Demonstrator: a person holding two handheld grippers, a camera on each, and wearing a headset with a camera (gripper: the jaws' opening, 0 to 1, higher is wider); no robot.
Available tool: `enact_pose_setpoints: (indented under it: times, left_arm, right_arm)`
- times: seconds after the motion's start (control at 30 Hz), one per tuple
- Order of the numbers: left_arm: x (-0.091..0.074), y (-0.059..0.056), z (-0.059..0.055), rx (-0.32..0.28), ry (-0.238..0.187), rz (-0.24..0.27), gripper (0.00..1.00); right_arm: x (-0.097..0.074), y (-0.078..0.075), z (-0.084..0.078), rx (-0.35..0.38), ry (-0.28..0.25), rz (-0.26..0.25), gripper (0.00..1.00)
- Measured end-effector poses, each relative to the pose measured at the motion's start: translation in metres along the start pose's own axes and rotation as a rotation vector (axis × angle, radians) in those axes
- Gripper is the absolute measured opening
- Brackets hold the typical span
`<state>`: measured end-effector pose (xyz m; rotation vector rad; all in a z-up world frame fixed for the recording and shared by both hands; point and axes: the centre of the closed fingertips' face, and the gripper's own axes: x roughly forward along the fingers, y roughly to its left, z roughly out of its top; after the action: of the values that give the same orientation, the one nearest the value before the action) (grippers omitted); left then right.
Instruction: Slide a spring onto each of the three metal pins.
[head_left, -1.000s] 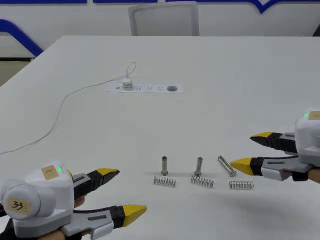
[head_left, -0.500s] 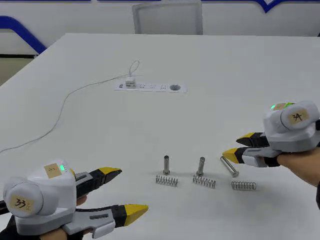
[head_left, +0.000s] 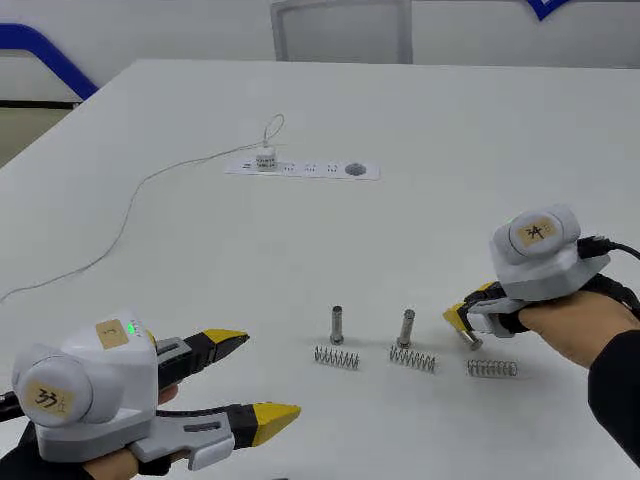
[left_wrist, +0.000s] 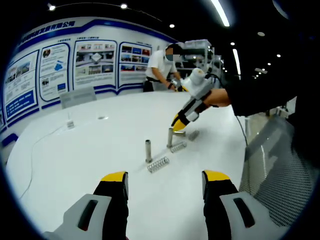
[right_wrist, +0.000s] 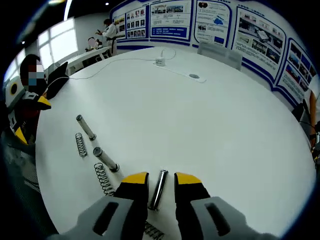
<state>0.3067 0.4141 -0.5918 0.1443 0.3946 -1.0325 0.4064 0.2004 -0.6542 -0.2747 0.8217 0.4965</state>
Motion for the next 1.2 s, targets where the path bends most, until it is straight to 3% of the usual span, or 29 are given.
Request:
enact_pose_setpoints:
  times: [0.43, 1.2]
  left_arm:
    - [0.000, -0.001, -0.002, -0.003, 0.006, -0.004, 0.60]
    - [0.001, -0.001, -0.002, -0.007, 0.009, -0.009, 0.59]
  right_arm:
    - [0.013, -0.003, -0.004, 0.053, 0.074, -0.011, 0.13]
    - [0.016, 0.002, -0.011, 0.013, 0.146, -0.009, 0.09]
